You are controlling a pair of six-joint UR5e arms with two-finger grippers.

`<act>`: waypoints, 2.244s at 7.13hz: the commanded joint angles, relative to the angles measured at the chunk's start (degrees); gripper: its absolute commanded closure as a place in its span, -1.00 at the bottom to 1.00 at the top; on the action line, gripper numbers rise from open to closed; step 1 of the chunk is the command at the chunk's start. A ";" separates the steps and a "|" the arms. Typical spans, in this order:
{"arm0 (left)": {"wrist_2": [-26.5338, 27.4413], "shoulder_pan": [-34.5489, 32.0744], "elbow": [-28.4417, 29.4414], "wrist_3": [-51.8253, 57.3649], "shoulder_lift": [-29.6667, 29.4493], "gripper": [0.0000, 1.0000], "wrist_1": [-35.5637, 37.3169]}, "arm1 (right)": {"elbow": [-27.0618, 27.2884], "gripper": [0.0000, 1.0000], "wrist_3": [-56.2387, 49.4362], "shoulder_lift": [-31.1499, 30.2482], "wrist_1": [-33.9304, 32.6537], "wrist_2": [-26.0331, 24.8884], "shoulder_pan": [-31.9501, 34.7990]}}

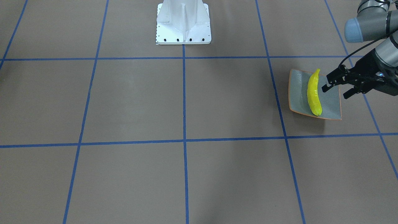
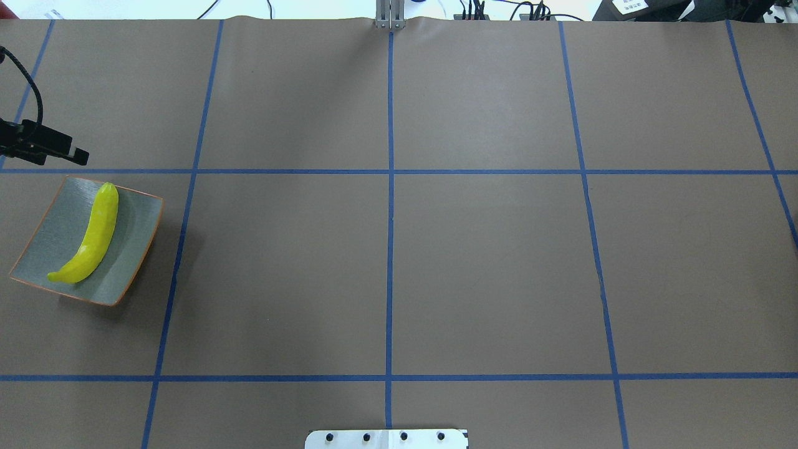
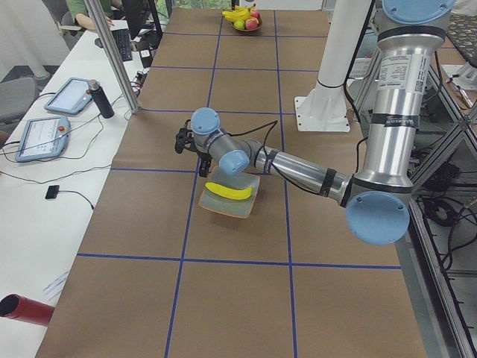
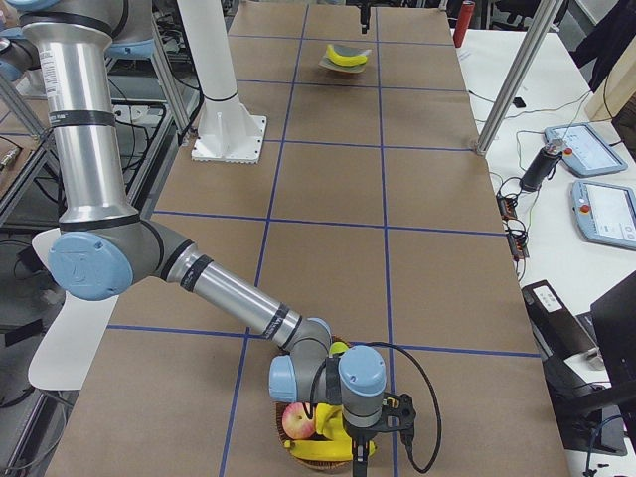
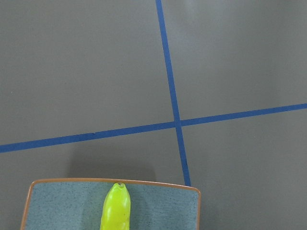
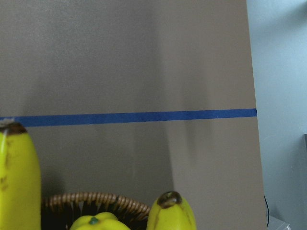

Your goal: Transfer all bananas from basket to plate

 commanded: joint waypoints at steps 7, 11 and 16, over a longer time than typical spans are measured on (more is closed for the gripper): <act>0.00 0.00 -1.05 -0.26 0.17 -1.00 -0.33 | -0.44 1.00 -0.01 0.06 0.00 -0.63 -0.25; -0.09 0.00 -0.97 -0.44 0.17 -1.00 -0.33 | 2.46 1.00 -5.96 -0.19 -0.79 -1.60 -0.34; -0.26 0.09 -0.61 -0.44 0.17 -1.00 -0.33 | 13.42 1.00 -13.96 -0.91 -15.07 -1.42 7.99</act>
